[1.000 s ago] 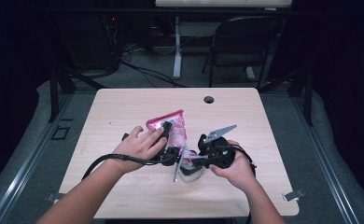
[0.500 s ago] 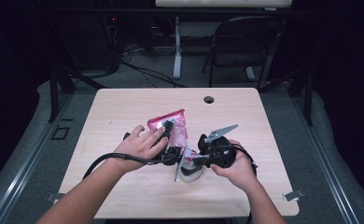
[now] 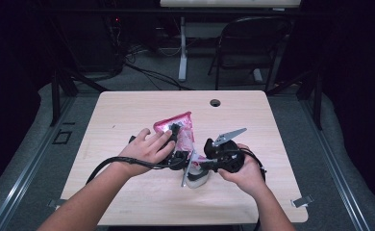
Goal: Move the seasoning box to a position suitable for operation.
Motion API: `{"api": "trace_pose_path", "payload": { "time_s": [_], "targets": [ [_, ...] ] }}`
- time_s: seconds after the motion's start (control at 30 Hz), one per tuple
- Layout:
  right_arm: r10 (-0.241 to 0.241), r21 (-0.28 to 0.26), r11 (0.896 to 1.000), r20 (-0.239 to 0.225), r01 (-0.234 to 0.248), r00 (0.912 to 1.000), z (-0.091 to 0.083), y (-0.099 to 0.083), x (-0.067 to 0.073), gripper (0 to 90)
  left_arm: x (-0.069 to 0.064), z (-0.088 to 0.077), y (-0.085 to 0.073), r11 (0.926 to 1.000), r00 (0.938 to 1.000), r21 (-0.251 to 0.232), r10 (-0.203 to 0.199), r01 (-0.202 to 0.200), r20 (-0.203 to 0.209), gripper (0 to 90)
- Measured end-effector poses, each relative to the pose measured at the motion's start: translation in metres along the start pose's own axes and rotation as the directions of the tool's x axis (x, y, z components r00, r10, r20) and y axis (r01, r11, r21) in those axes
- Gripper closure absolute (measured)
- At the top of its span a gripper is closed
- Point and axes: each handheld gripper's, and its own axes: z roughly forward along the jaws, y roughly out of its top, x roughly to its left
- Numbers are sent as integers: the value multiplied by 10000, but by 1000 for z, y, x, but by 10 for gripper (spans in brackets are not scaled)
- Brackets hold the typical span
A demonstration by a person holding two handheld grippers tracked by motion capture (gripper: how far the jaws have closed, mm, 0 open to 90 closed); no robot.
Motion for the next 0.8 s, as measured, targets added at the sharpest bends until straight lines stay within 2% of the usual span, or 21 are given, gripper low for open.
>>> {"api": "trace_pose_path", "payload": {
  "time_s": [0.3,0.47,0.6,0.73,0.8],
  "targets": [
    [-4,34,10000,3,4,10000,-1,-1,-1,900,2,0,1,9999,9999,-45,140,-141,-78,748],
    [18,17,10000,6,-18,10000,-1,-1,-1,900,0,0,1,10000,9999,1,-75,75,83,749],
    [27,17,10000,23,-27,10000,-1,-1,-1,900,0,0,1,10000,10000,31,44,-45,40,751],
    [38,53,10000,27,-38,10000,-1,-1,0,900,0,-1,0,10000,9999,68,-37,36,137,752],
    [30,35,10000,17,-30,10000,-1,-1,0,900,1,-1,0,10000,10000,-13,69,-69,-16,753]
  ]
}}
